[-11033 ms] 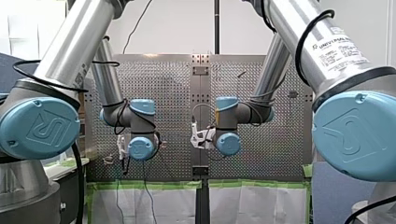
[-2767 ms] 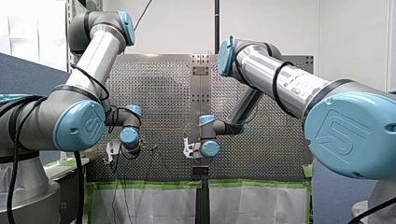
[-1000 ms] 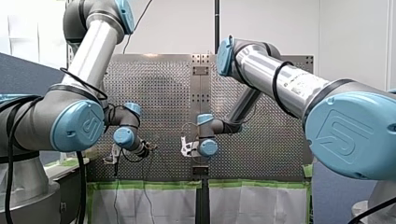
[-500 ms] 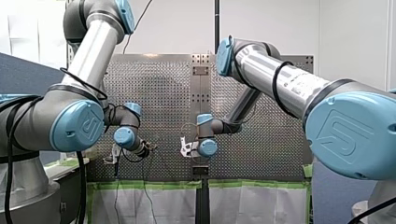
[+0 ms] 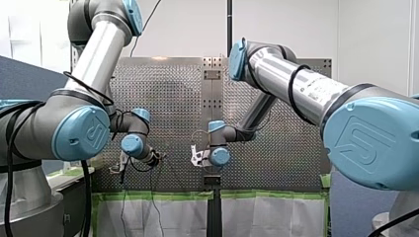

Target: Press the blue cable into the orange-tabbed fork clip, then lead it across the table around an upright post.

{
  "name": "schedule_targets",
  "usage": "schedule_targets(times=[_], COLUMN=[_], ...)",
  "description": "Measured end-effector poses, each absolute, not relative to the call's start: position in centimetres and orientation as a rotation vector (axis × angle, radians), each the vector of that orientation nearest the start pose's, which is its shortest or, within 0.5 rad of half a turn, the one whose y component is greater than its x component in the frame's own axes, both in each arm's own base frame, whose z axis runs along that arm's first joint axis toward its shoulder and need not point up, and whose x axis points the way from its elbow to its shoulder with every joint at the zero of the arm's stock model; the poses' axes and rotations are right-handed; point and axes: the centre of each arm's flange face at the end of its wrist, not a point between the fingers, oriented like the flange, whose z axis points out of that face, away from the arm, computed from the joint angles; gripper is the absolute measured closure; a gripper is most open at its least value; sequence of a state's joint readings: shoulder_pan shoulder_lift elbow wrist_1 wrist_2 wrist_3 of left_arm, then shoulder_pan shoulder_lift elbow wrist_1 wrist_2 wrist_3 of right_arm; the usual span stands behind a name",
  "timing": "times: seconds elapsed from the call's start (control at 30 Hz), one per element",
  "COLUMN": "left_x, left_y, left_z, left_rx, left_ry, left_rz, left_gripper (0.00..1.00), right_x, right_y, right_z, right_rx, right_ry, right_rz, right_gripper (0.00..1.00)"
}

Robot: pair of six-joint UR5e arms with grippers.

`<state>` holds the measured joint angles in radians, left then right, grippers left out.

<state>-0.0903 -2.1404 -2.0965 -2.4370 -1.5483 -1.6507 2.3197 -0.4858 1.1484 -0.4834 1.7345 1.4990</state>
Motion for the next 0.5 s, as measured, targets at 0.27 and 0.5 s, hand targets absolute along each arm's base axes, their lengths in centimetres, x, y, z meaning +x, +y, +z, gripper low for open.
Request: schedule_targets(times=[0.27, 0.5], left_x=[45.0, 44.8], left_y=[-18.2, -19.2], left_z=[4.4, 4.4], left_rx=[0.033, 0.042], left_ry=[1.955, 1.956], left_rz=[-0.124, -0.157], left_gripper=[0.00, 0.00], right_x=[60.7, 60.7], right_y=[-47.9, -47.9], right_z=[0.4, 0.4], right_rx=[1.812, 1.812], right_ry=[-0.856, -0.855], right_rz=[1.438, 1.439], right_gripper=[1.00, 1.00])
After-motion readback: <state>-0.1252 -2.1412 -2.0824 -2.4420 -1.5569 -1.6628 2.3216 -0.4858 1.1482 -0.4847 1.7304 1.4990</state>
